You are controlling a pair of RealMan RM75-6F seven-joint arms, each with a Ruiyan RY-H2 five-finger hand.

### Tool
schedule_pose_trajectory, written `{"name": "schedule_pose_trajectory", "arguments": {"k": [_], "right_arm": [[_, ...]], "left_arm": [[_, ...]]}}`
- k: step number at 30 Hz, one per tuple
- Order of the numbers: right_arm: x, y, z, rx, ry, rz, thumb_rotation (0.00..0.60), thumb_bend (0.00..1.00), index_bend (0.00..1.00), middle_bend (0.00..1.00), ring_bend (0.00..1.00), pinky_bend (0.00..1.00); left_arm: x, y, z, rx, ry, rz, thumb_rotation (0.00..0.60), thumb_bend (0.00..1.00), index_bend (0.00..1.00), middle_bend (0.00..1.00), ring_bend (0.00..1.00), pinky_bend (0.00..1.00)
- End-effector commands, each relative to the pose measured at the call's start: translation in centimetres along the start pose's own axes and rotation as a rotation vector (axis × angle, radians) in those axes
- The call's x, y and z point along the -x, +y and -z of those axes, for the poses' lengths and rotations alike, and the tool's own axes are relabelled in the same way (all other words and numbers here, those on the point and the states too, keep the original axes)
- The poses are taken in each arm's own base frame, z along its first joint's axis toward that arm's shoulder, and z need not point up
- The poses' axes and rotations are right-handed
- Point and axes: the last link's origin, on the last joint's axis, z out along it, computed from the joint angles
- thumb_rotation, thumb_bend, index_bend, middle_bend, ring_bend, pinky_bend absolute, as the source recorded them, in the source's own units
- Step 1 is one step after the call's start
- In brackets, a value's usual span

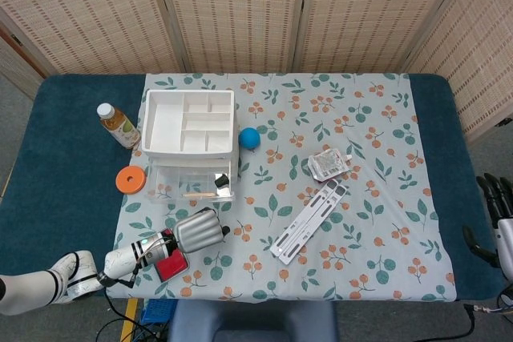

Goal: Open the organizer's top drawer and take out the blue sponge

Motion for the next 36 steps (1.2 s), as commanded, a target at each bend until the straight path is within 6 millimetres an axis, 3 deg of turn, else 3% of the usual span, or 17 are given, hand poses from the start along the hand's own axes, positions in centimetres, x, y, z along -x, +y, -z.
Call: {"name": "schedule_pose_trajectory", "arguments": {"k": [1, 6, 11, 17, 24, 32, 36], "right_arm": [[0.0, 0.0, 0.0, -0.001, 0.000, 0.000, 0.600, 0.40, 0.00, 0.04, 0.00, 0.02], [-0.1, -0.1, -0.1, -0.007, 0.003, 0.001, 0.600, 0.40, 0.00, 0.04, 0.00, 0.02], [-0.1, 0.0, -0.1, -0.007, 0.003, -0.001, 0.600, 0.40, 0.00, 0.04, 0.00, 0.02], [-0.1, -0.1, -0.2, -0.009, 0.006, -0.003, 0.600, 0.40, 0.00, 0.04, 0.00, 0.02], [-0.1, -0.3, -0.2, -0.020, 0.007, -0.007, 0.600, 0.40, 0.00, 0.04, 0.00, 0.02], [0.1, -0.4, 0.0, -0.028, -0.014, -0.011, 0.600, 0.40, 0.00, 0.04, 0.00, 0.02], [0.7, -0.5, -0.2, -0.046, -0.053, -0.018, 0.600, 0.40, 0.00, 0.04, 0.00, 0.02]], "left_arm": [[0.3, 0.2, -0.1, -0.012, -0.016, 0.004, 0.600, 0.21, 0.44, 0.94, 1.00, 1.00], [0.1, 0.4, 0.0, -0.035, -0.017, 0.015, 0.600, 0.21, 0.32, 0.94, 1.00, 1.00], [-1.1, 0.3, 1.3, -0.065, 0.039, 0.067, 0.600, 0.21, 0.30, 0.93, 1.00, 1.00], [-3.3, -0.1, 4.9, -0.121, 0.111, 0.157, 0.600, 0.21, 0.36, 0.91, 0.99, 1.00], [-5.2, -2.0, 9.0, -0.290, 0.154, 0.338, 0.600, 0.21, 0.46, 0.88, 0.89, 1.00], [-4.4, -5.9, 13.8, -0.645, 0.138, 0.485, 0.600, 0.21, 0.49, 0.84, 0.83, 1.00], [-3.2, -6.8, 16.7, -0.855, 0.139, 0.550, 0.600, 0.21, 0.49, 0.81, 0.75, 1.00]]}}
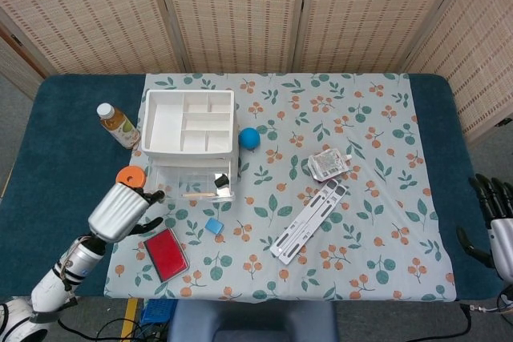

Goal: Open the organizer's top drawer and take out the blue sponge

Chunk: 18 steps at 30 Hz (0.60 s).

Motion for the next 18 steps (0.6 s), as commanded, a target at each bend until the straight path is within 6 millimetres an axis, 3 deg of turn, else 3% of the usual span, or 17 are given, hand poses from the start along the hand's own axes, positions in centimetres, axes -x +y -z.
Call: {"name": "schedule_pose_trajectory", "arguments": {"k": [1, 4, 10, 18], "right_arm": [[0.5, -0.1, -0.2, -0.018, -0.033, -0.005, 0.600, 0.40, 0.00, 0.04, 0.00, 0.02], [1.0, -0.2, -0.6, -0.037, -0.060, -0.013, 0.600, 0.40, 0.00, 0.04, 0.00, 0.02], [2.2, -0.6, -1.2, -0.076, -0.113, -0.031, 0.600, 0.41, 0.00, 0.04, 0.00, 0.02], [3.6, -1.5, -1.9, -0.140, -0.159, -0.053, 0.600, 0.41, 0.00, 0.05, 0.00, 0.02]], "left_arm": [[-0.5, -3.6, 2.3, -0.251, 0.043, 0.069, 0.600, 0.21, 0.49, 0.80, 0.73, 1.00], [0.2, -5.2, 4.0, -0.378, 0.001, 0.042, 0.600, 0.21, 0.46, 0.73, 0.65, 0.97], [1.8, -6.6, 7.4, -0.563, -0.103, -0.006, 0.600, 0.21, 0.36, 0.64, 0.53, 0.69], [3.0, -6.3, 10.6, -0.662, -0.148, -0.008, 0.600, 0.21, 0.35, 0.61, 0.52, 0.64]]}}
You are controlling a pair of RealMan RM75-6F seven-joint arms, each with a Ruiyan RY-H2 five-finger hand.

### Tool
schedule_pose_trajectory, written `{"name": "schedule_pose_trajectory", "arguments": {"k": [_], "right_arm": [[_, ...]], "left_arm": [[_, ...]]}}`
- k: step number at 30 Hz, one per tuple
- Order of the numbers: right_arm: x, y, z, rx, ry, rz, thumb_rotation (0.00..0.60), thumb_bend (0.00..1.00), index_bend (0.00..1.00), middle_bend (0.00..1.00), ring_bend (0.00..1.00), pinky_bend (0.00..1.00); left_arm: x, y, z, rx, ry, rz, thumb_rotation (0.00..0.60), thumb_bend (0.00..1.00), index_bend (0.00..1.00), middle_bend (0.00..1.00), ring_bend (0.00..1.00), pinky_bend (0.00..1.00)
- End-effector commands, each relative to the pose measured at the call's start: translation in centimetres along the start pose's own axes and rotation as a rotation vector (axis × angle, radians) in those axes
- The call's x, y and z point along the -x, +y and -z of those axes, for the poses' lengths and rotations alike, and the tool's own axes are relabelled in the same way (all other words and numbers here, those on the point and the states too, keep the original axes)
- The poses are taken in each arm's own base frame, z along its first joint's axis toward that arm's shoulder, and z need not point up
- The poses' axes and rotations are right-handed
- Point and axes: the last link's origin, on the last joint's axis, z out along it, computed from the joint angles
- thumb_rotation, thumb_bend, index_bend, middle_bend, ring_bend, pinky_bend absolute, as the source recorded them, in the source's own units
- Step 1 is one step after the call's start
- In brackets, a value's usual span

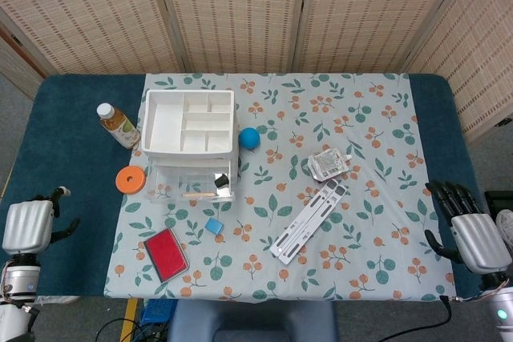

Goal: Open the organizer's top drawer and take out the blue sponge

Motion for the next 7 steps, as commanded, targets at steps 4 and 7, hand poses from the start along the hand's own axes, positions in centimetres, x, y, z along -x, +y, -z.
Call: {"name": "schedule_pose_trajectory", "arguments": {"k": [4, 7], "right_arm": [[0.6, -0.6, -0.5, -0.025, -0.001, -0.001, 0.600, 0.41, 0.00, 0.06, 0.00, 0.02], [0.7, -0.9, -0.4, -0.030, 0.015, 0.010, 0.600, 0.41, 0.00, 0.06, 0.00, 0.02]], "left_arm": [[0.9, 0.1, 1.9, -0.008, 0.050, 0.020, 0.600, 0.21, 0.35, 0.61, 0.52, 0.64], [1.0, 0.2, 2.5, 0.010, 0.069, 0.029, 0.600, 0.21, 0.35, 0.61, 0.52, 0.64]]}}
